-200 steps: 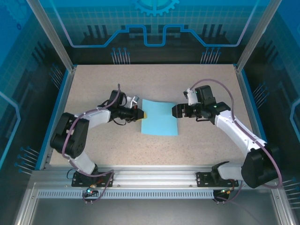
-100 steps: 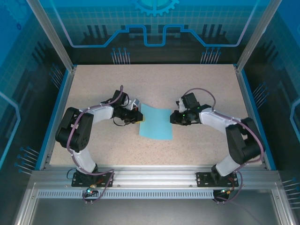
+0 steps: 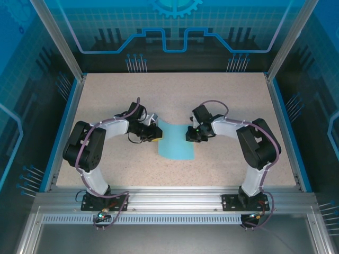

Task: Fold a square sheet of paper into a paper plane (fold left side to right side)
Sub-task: First fold in half a square sheet of paper at the center of the table.

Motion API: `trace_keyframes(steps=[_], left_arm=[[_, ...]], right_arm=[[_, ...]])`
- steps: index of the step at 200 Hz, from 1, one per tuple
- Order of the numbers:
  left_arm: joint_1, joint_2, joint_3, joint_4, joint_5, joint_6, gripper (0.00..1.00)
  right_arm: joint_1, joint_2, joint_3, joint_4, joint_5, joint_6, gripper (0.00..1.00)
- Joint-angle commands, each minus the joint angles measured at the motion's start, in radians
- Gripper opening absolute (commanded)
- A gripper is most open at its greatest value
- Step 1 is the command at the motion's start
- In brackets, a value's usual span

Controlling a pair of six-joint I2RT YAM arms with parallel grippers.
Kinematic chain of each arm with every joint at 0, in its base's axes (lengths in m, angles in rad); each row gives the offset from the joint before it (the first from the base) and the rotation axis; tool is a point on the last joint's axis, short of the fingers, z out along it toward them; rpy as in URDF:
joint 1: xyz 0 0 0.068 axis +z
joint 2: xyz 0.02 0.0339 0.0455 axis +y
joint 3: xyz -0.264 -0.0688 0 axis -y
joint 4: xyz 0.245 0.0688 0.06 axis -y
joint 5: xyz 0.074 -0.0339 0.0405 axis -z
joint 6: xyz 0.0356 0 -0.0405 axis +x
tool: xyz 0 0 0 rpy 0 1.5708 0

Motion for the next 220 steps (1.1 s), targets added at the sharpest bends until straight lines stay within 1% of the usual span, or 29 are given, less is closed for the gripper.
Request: trace_keyframes(steps=[1,22,52,80,115,130,147,160,181,205,220], left_arm=[[-0.022,-0.039,0.034,0.0,0.047,-0.021,0.34],[-0.044,-0.032,0.049,0.026,0.068,-0.05,0.46],[-0.084,-0.005,0.085,0.044,0.084,-0.072,0.55],[-0.116,0.032,0.121,0.045,0.081,-0.083,0.61],[-0.137,0.067,0.138,0.059,0.074,-0.097,0.62],[-0.139,0.077,0.139,0.066,0.072,-0.104,0.6],[-0.141,0.083,0.139,0.073,0.063,-0.109,0.55],[-0.142,0.085,0.139,0.076,0.057,-0.11,0.52],[-0.144,0.091,0.136,0.08,0.05,-0.115,0.41],[-0.147,0.095,0.136,0.081,0.035,-0.115,0.26],[-0.149,0.094,0.135,0.082,0.023,-0.117,0.2]], right_arm=[[0.018,0.031,0.009,-0.058,0.029,-0.006,0.14],[0.019,0.028,0.003,-0.058,0.036,-0.007,0.14],[0.018,0.015,-0.014,-0.034,0.034,-0.005,0.15],[0.015,0.001,-0.031,-0.003,0.019,0.0,0.15],[-0.002,-0.057,-0.068,0.078,-0.021,0.014,0.17],[-0.012,-0.09,-0.077,0.105,-0.044,0.016,0.2],[-0.022,-0.133,-0.08,0.118,-0.059,0.016,0.24],[-0.028,-0.166,-0.083,0.12,-0.057,0.016,0.29],[-0.039,-0.213,-0.097,0.127,-0.065,0.024,0.37],[-0.047,-0.259,-0.124,0.169,-0.117,0.061,0.43],[-0.046,-0.281,-0.141,0.199,-0.153,0.091,0.46]])
